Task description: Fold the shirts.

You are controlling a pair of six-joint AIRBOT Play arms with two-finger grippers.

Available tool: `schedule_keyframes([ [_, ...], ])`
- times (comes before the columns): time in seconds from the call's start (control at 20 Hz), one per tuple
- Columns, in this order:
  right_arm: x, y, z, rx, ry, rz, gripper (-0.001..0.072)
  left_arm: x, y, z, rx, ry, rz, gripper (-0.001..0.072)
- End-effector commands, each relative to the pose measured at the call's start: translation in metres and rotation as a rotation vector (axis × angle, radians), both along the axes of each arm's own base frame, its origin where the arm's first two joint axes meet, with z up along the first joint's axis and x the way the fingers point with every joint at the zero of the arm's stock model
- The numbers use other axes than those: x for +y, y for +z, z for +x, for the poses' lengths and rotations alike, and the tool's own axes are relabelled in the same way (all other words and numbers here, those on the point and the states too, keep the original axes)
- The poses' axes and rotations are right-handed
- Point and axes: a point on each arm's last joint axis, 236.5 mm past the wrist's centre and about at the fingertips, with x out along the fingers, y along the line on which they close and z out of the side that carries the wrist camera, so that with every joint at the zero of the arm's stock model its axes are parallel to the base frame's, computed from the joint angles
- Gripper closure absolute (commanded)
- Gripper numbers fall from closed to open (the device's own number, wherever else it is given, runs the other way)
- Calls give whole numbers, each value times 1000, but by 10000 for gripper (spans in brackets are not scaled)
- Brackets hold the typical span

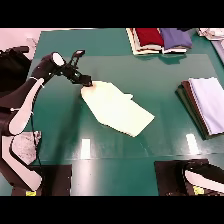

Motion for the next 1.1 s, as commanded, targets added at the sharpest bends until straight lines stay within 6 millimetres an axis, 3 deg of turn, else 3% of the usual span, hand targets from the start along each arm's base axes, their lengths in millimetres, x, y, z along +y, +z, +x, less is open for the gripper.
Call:
schedule_keyframes([
  [0.0,-3,-32,3,107,13,-43,691,-2,-7,5,-12,-17,-9,479],
  [0.05,-9,-45,2,157,6,-61,691,0,-2,6,-15,-19,-10,682],
  [0.25,-66,-124,-1,455,-148,-104,691,7,44,13,-77,-25,-16,683],
  [0.4,-96,-217,-20,701,-224,-98,691,8,81,14,-149,-21,-29,683],
  [0.5,-104,-284,-39,841,-269,-84,688,8,89,11,-158,-24,-31,682],
  [0.55,-104,-313,-49,892,-284,-68,616,8,90,9,-154,-27,-30,683],
  [0.6,-98,-340,-60,939,-295,-35,324,8,89,6,-141,-33,-28,683],
  [0.65,-95,-362,-71,974,-309,-13,212,8,87,3,-129,-36,-26,683],
  [0.85,-56,-407,-96,1070,-220,82,225,7,86,3,-123,-31,-30,682],
  [1.05,-23,-422,-104,1114,-114,51,289,6,87,2,-115,-26,-37,682],
])
